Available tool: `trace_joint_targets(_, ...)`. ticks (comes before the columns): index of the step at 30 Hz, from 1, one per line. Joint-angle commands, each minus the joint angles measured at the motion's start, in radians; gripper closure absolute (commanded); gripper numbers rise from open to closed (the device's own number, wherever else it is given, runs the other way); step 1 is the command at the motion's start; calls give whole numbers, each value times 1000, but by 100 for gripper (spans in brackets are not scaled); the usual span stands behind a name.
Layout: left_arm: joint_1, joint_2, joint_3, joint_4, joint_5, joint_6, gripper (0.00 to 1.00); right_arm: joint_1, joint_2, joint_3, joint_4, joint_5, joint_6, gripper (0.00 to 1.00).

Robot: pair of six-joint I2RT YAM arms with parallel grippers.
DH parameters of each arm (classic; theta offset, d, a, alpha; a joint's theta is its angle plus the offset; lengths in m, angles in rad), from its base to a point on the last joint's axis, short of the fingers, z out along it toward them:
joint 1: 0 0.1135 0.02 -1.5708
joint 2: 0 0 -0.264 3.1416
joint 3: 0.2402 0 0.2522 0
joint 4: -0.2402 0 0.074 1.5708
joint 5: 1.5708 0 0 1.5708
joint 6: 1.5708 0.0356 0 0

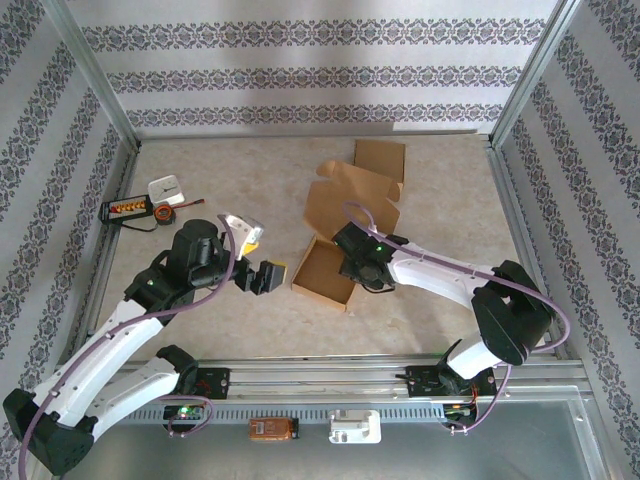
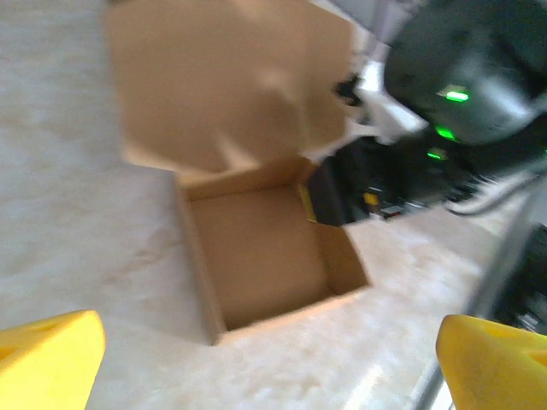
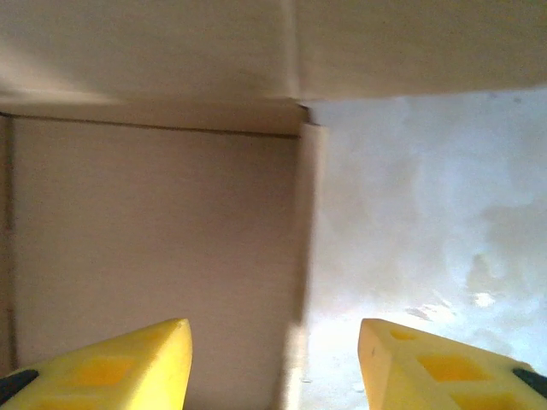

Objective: Fold the paper box

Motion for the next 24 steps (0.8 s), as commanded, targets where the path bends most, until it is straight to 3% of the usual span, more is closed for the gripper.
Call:
trace_joint_targets(1,1,-8,-23,45,235,94,1,5,-26,-29,-36,39,13,43)
trace_joint_targets(5,-15,4,-20,16,245,138,1,6,11,-30,5,5,4,46)
trace_joint_targets(14,-56,43,16,-69,316,229,1,0,86,37,63,67,-115,74)
trace_joint_targets(21,-63,36,31,-66,194,178,1,-32,145,105,210,62,-305,85)
trace_joint_targets(24,-63,25,43,-52,191,157,1,-43,203,184,230,50,-397,86)
